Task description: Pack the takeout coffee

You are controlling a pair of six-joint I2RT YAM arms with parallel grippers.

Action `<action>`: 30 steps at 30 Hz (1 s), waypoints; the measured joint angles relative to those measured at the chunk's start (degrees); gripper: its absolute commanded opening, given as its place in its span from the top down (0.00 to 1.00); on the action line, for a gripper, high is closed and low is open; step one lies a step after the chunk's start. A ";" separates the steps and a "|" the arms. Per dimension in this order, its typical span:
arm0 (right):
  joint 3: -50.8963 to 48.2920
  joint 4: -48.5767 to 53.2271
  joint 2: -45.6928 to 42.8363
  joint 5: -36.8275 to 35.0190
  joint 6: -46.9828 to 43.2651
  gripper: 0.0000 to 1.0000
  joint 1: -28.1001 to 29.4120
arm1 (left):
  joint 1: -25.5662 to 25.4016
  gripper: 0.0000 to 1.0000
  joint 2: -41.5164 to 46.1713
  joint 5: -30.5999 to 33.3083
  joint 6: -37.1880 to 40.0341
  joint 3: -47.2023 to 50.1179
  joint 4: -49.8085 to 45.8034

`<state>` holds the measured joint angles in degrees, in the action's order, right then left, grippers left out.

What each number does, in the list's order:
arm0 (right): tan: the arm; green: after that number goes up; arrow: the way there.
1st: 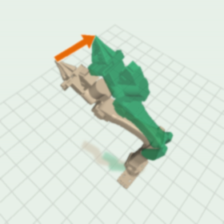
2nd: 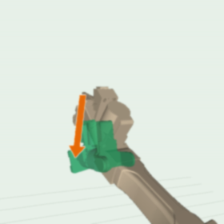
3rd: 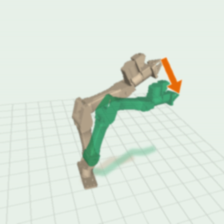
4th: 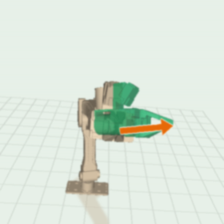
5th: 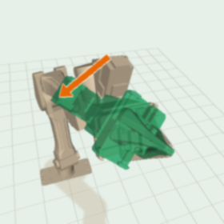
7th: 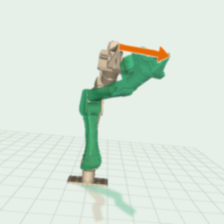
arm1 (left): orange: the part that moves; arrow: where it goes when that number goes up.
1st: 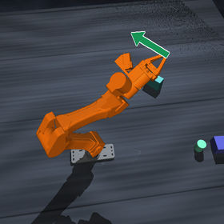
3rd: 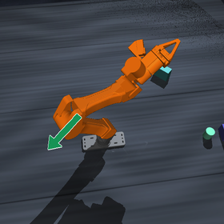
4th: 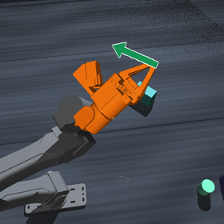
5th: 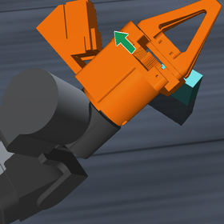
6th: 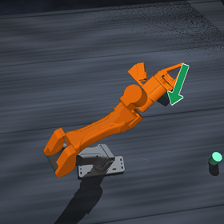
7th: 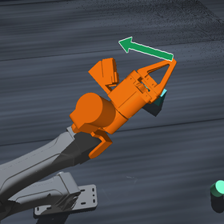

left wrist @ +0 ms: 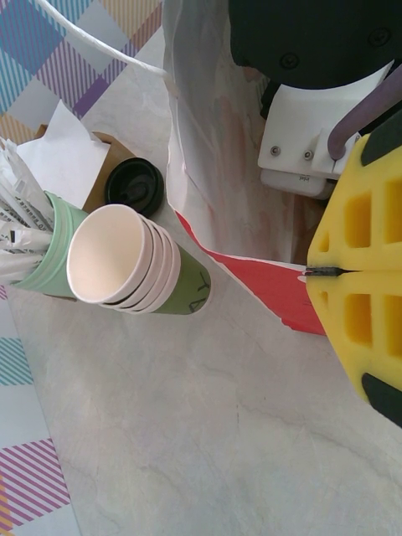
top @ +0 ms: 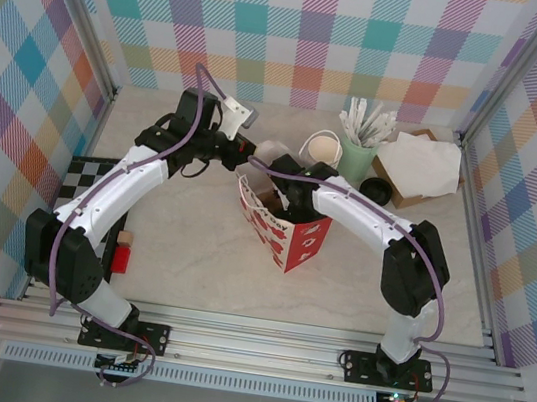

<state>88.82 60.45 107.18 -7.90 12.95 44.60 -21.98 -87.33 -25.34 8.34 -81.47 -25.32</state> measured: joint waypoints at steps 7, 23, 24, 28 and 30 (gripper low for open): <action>-0.22 -0.33 0.02 0.02 -0.17 0.48 0.00 | 0.00 1.00 0.00 -0.13 0.00 0.00 0.00; -2.16 -2.60 -0.24 -0.02 -0.17 0.48 0.00 | 0.00 1.00 0.00 -0.13 -0.02 0.33 0.42; -2.36 -2.80 -0.31 -0.02 -0.17 0.48 0.00 | 0.00 1.00 0.00 -0.13 -0.02 0.33 0.44; -3.06 -3.65 -0.44 -0.02 -0.17 0.48 0.00 | 0.00 1.00 0.00 -0.13 -0.09 0.33 0.44; -3.23 -3.87 -0.52 -0.02 -0.17 0.48 0.00 | 0.00 1.00 0.00 -0.13 -0.20 0.33 0.44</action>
<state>85.58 56.58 106.65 -7.92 12.78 44.60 -21.98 -87.33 -25.47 8.14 -81.14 -24.88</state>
